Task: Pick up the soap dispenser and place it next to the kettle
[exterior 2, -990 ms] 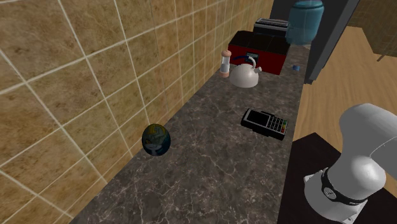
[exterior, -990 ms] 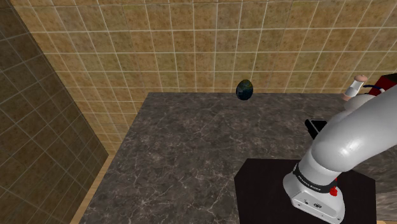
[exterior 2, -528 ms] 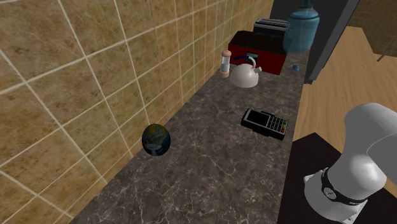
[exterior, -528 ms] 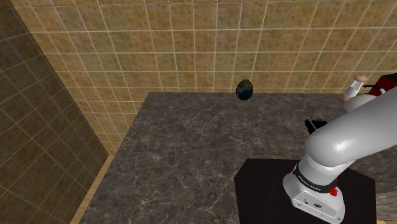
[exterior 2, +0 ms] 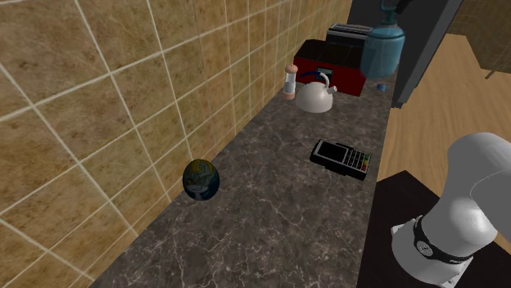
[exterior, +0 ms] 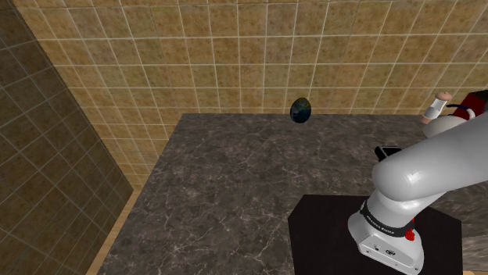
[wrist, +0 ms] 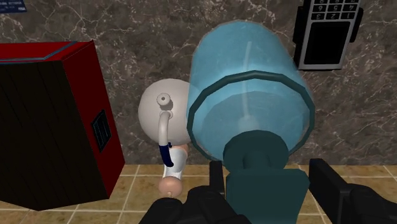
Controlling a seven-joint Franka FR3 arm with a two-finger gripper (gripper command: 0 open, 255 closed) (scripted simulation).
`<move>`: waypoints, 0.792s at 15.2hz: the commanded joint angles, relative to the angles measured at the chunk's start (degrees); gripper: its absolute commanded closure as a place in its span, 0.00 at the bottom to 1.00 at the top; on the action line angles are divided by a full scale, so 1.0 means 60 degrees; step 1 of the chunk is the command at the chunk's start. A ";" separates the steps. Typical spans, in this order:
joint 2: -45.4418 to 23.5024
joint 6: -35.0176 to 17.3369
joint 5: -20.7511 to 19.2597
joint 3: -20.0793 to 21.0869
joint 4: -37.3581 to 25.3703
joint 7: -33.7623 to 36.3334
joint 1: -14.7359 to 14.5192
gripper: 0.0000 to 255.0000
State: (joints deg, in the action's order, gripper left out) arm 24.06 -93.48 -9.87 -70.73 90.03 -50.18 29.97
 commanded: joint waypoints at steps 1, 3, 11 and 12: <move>0.0100 -0.0276 -0.0074 0.0092 0.0351 0.0006 0.0144 1.00; 0.0203 -0.0532 -0.0152 0.0200 0.0701 0.0028 0.0296 1.00; 0.0527 -0.1525 -0.0421 0.0387 0.1974 0.0075 0.0715 1.00; 0.0558 -0.1648 -0.0450 0.0388 0.2120 0.0077 0.0750 1.00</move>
State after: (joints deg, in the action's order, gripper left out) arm 27.33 -102.53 -12.47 -68.20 101.97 -49.68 34.47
